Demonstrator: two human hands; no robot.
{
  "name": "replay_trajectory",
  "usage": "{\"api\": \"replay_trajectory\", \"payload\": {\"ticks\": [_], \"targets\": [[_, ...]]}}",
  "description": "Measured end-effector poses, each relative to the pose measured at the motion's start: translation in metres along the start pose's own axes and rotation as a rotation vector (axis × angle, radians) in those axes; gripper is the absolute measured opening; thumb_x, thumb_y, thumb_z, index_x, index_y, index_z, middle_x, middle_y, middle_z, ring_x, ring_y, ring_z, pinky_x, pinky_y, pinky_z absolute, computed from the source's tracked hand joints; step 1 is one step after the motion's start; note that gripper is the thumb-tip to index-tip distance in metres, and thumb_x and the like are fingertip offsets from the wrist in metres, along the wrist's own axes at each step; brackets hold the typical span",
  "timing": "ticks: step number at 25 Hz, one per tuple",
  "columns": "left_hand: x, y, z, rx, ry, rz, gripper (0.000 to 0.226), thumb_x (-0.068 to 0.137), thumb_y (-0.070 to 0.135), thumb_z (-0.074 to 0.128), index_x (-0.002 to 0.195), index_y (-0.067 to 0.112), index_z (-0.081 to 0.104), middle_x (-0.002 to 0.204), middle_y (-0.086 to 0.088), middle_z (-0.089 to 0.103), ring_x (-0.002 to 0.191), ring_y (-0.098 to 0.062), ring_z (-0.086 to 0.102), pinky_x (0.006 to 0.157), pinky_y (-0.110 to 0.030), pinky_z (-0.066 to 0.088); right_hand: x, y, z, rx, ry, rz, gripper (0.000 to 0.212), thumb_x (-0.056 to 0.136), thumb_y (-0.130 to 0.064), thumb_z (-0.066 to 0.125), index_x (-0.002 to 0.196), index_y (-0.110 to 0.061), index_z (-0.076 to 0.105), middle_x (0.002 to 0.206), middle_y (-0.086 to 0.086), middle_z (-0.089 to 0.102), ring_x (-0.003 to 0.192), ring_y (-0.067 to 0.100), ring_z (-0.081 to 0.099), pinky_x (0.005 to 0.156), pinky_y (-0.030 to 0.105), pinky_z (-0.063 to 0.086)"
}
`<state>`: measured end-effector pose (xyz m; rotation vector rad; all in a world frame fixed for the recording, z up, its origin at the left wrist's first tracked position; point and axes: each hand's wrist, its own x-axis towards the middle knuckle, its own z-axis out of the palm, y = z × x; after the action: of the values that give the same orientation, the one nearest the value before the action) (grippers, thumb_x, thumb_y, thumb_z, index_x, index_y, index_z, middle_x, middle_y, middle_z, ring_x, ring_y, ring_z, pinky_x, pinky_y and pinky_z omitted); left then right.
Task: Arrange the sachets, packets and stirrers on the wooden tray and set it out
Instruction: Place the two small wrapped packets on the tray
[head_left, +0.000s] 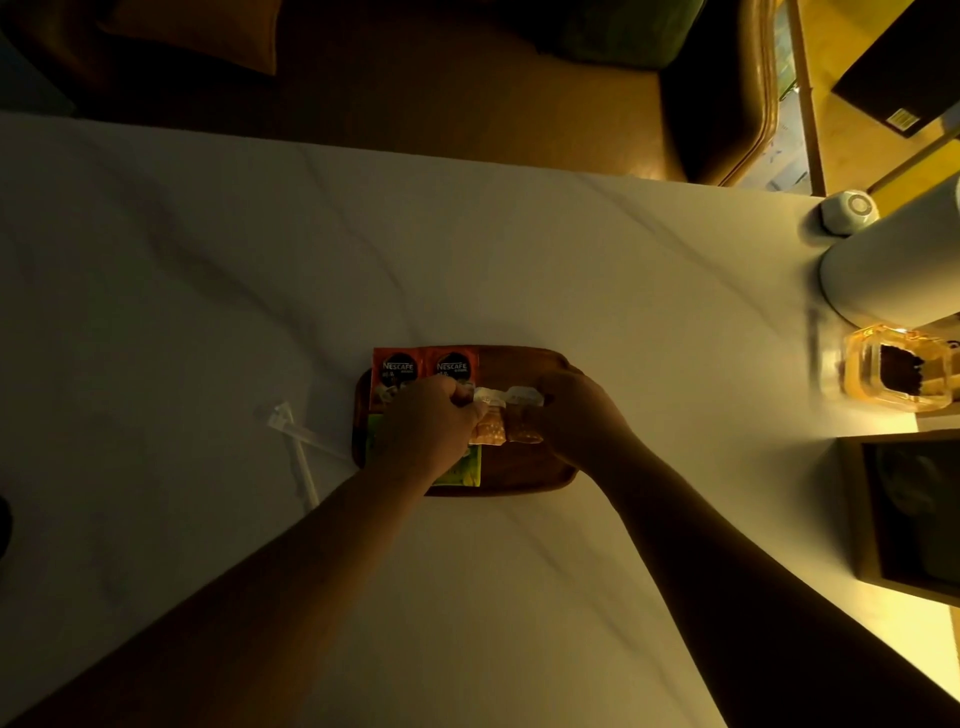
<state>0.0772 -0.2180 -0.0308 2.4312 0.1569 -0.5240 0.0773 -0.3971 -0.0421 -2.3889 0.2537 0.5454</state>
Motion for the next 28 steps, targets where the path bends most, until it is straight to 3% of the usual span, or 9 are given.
{"api": "replay_trajectory", "payload": {"ticks": [5, 8, 12, 16, 18, 21, 25, 28], "targets": [[0.001, 0.000, 0.003, -0.045, -0.015, 0.006, 0.027, 0.093, 0.038, 0.062, 0.103, 0.014, 0.069, 0.070, 0.014, 0.055, 0.060, -0.003, 0.056, 0.047, -0.017, 0.035, -0.004, 0.002, -0.007, 0.131, -0.029, 0.046, 0.017, 0.087, -0.033, 0.070, 0.099, -0.022, 0.072, 0.075, -0.011, 0.065, 0.063, 0.008, 0.064, 0.051, 0.026, 0.052], [0.001, -0.004, 0.003, -0.136, -0.080, -0.007, 0.024, 0.092, 0.037, 0.064, 0.103, 0.016, 0.068, 0.077, 0.011, 0.063, 0.064, -0.005, 0.064, 0.048, -0.018, 0.046, -0.010, 0.003, -0.010, 0.243, -0.066, 0.098, 0.007, 0.088, -0.035, 0.069, 0.092, -0.029, 0.070, 0.076, -0.007, 0.070, 0.063, 0.012, 0.069, 0.049, 0.026, 0.055], [-0.003, -0.010, 0.003, -0.236, -0.113, -0.017, 0.017, 0.091, 0.036, 0.065, 0.095, 0.020, 0.069, 0.080, 0.005, 0.069, 0.067, -0.008, 0.068, 0.057, -0.028, 0.059, -0.020, 0.002, -0.008, 0.267, -0.084, 0.110, 0.008, 0.092, -0.035, 0.066, 0.088, -0.029, 0.068, 0.078, 0.000, 0.072, 0.065, 0.018, 0.071, 0.057, 0.038, 0.063], [-0.007, -0.012, 0.001, -0.235, -0.129, 0.001, 0.016, 0.092, 0.038, 0.064, 0.094, 0.022, 0.067, 0.077, 0.009, 0.067, 0.065, -0.004, 0.066, 0.050, -0.018, 0.052, -0.023, 0.005, -0.009, 0.278, -0.075, 0.145, 0.018, 0.092, -0.037, 0.066, 0.101, -0.022, 0.070, 0.085, 0.001, 0.072, 0.067, 0.018, 0.071, 0.059, 0.037, 0.063], [-0.010, -0.010, -0.001, -0.229, -0.138, 0.021, 0.011, 0.091, 0.039, 0.064, 0.084, 0.031, 0.063, 0.074, 0.009, 0.066, 0.061, -0.005, 0.065, 0.049, -0.019, 0.051, -0.024, 0.006, -0.007, 0.286, -0.079, 0.177, 0.024, 0.091, -0.038, 0.067, 0.105, -0.018, 0.071, 0.087, 0.001, 0.073, 0.071, 0.017, 0.071, 0.062, 0.036, 0.063], [-0.015, -0.010, -0.002, -0.241, -0.139, 0.027, 0.016, 0.092, 0.038, 0.063, 0.077, 0.035, 0.057, 0.074, 0.005, 0.067, 0.056, -0.006, 0.065, 0.046, -0.017, 0.050, -0.027, 0.008, -0.005, 0.281, -0.074, 0.192, 0.023, 0.090, -0.037, 0.067, 0.103, -0.019, 0.070, 0.086, 0.000, 0.073, 0.073, 0.014, 0.070, 0.061, 0.030, 0.061], [-0.020, -0.012, -0.001, -0.279, -0.169, -0.010, 0.011, 0.092, 0.038, 0.063, 0.086, 0.029, 0.063, 0.075, 0.007, 0.067, 0.056, -0.002, 0.064, 0.042, -0.011, 0.042, -0.033, 0.012, -0.004, 0.275, -0.063, 0.183, 0.013, 0.090, -0.038, 0.067, 0.092, -0.025, 0.068, 0.082, -0.002, 0.072, 0.069, 0.011, 0.069, 0.057, 0.025, 0.057], [-0.023, -0.013, 0.002, -0.317, -0.188, -0.035, 0.009, 0.092, 0.037, 0.064, 0.087, 0.029, 0.063, 0.078, 0.010, 0.067, 0.064, -0.003, 0.067, 0.046, -0.012, 0.045, -0.039, 0.013, -0.003, 0.300, -0.067, 0.181, 0.012, 0.090, -0.039, 0.067, 0.092, -0.027, 0.067, 0.081, -0.003, 0.072, 0.070, 0.010, 0.069, 0.060, 0.027, 0.058]]}}
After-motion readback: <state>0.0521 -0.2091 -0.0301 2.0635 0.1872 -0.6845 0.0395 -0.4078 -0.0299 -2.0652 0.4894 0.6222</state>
